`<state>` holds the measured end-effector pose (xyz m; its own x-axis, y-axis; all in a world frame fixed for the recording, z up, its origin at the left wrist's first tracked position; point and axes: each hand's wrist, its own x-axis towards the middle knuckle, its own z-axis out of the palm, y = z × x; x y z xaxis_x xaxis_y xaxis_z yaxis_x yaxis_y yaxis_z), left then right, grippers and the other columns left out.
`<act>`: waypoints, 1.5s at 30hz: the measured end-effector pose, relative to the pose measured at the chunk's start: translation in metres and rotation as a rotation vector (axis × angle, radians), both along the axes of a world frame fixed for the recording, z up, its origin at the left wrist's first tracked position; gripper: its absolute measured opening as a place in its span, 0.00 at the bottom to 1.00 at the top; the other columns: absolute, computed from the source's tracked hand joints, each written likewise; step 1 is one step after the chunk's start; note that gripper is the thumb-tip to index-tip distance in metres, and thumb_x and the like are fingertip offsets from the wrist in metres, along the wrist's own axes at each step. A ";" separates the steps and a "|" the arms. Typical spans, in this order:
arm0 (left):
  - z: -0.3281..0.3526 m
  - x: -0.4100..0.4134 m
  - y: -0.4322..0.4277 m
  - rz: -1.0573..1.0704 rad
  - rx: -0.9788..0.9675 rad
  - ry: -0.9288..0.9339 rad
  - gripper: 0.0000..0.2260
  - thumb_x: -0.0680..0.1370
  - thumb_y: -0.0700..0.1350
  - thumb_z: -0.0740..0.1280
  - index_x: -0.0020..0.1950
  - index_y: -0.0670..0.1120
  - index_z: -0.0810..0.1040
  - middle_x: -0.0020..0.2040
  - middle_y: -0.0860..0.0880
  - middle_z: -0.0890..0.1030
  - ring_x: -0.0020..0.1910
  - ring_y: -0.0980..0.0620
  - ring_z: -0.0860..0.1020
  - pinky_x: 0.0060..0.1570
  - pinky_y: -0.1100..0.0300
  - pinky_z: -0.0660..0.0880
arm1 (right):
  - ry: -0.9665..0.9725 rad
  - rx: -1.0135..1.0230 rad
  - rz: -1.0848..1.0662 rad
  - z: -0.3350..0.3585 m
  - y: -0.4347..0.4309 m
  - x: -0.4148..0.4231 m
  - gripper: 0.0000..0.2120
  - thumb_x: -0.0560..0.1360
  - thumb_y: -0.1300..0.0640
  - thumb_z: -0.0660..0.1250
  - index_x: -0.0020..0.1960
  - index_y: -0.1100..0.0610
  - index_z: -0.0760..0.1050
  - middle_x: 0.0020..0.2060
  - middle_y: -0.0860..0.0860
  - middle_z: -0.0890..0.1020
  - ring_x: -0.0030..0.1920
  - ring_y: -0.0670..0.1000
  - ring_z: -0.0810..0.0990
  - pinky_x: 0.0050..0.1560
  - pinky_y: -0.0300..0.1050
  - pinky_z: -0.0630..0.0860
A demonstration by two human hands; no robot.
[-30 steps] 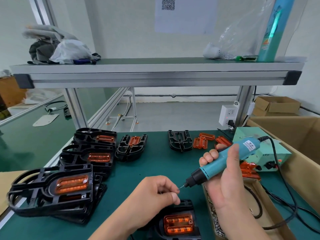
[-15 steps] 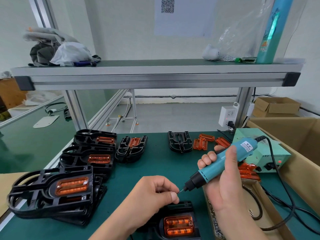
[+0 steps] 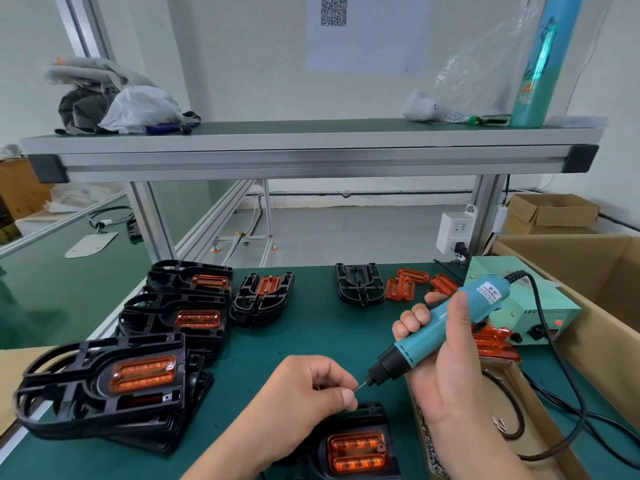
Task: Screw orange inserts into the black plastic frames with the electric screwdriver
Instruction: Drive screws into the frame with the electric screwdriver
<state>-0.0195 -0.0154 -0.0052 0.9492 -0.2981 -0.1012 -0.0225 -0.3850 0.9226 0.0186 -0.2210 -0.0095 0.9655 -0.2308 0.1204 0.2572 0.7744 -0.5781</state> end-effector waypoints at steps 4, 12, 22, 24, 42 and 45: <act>0.001 0.000 0.002 -0.015 0.026 -0.007 0.05 0.76 0.51 0.74 0.50 0.62 0.85 0.46 0.57 0.88 0.33 0.68 0.77 0.34 0.76 0.69 | 0.011 -0.004 -0.017 0.001 0.000 0.000 0.18 0.82 0.39 0.66 0.53 0.54 0.74 0.37 0.51 0.73 0.36 0.49 0.73 0.41 0.44 0.79; 0.002 0.000 0.003 -0.037 0.016 0.004 0.06 0.74 0.54 0.74 0.50 0.61 0.85 0.46 0.55 0.88 0.33 0.65 0.76 0.34 0.72 0.70 | 0.006 -0.008 -0.017 0.000 0.000 0.000 0.17 0.82 0.39 0.66 0.54 0.54 0.74 0.37 0.51 0.73 0.36 0.49 0.73 0.41 0.44 0.78; 0.002 -0.001 0.001 -0.024 0.015 -0.015 0.05 0.75 0.51 0.76 0.49 0.60 0.85 0.45 0.55 0.88 0.34 0.65 0.77 0.35 0.74 0.69 | 0.013 -0.012 -0.023 0.001 0.001 0.000 0.17 0.81 0.39 0.66 0.54 0.54 0.74 0.37 0.51 0.73 0.36 0.48 0.73 0.42 0.44 0.78; 0.003 -0.002 0.001 -0.014 0.010 -0.029 0.05 0.74 0.51 0.77 0.48 0.59 0.86 0.44 0.54 0.87 0.33 0.65 0.75 0.35 0.74 0.68 | 0.011 -0.014 -0.020 0.001 0.001 0.000 0.17 0.81 0.39 0.66 0.54 0.54 0.74 0.37 0.51 0.73 0.36 0.48 0.73 0.42 0.44 0.78; -0.001 -0.002 0.000 -0.063 -0.020 -0.033 0.06 0.78 0.48 0.71 0.52 0.59 0.83 0.48 0.55 0.88 0.42 0.61 0.82 0.45 0.70 0.74 | -0.010 -0.018 -0.006 0.001 0.000 0.000 0.18 0.81 0.39 0.66 0.54 0.54 0.74 0.37 0.50 0.73 0.36 0.48 0.73 0.40 0.42 0.78; -0.004 -0.001 -0.002 -0.037 -0.022 -0.047 0.07 0.77 0.49 0.71 0.52 0.61 0.82 0.48 0.56 0.88 0.51 0.56 0.85 0.60 0.55 0.78 | -0.009 -0.025 -0.007 0.001 0.000 0.000 0.18 0.82 0.39 0.66 0.54 0.54 0.74 0.37 0.50 0.73 0.36 0.48 0.73 0.40 0.43 0.78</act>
